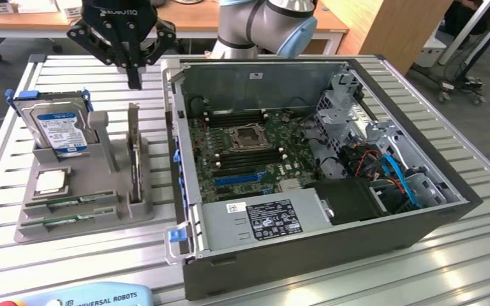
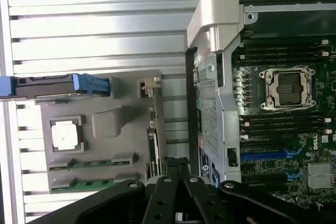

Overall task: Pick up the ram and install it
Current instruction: 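Reach for the ram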

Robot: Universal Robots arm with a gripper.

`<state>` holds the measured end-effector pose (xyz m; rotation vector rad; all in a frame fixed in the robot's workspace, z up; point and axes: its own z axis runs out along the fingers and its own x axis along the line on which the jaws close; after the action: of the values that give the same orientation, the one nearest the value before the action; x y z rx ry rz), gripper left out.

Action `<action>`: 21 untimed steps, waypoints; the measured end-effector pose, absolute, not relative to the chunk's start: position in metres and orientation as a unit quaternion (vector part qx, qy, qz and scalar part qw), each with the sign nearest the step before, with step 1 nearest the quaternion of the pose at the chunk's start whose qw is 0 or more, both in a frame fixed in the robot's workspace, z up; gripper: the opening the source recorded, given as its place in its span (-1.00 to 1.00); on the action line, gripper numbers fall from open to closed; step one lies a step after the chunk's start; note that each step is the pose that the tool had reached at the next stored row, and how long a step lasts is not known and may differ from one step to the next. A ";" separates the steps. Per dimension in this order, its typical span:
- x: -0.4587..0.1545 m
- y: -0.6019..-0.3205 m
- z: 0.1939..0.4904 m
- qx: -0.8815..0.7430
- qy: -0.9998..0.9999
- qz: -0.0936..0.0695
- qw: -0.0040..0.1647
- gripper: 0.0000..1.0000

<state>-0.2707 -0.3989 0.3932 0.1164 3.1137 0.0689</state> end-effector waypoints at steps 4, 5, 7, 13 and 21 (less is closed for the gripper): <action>-0.280 -0.399 0.393 0.037 0.999 0.022 0.013 -0.80; -0.283 -0.399 0.393 0.037 0.999 0.022 0.012 -0.80; -0.287 -0.399 0.393 0.037 0.999 0.022 0.013 -0.80; -0.302 -0.399 0.393 0.037 0.999 0.022 0.012 -0.80; -0.322 -0.399 0.393 0.037 0.999 0.022 0.012 -0.80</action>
<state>-0.3223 -0.3989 0.3932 0.1166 3.1137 0.0688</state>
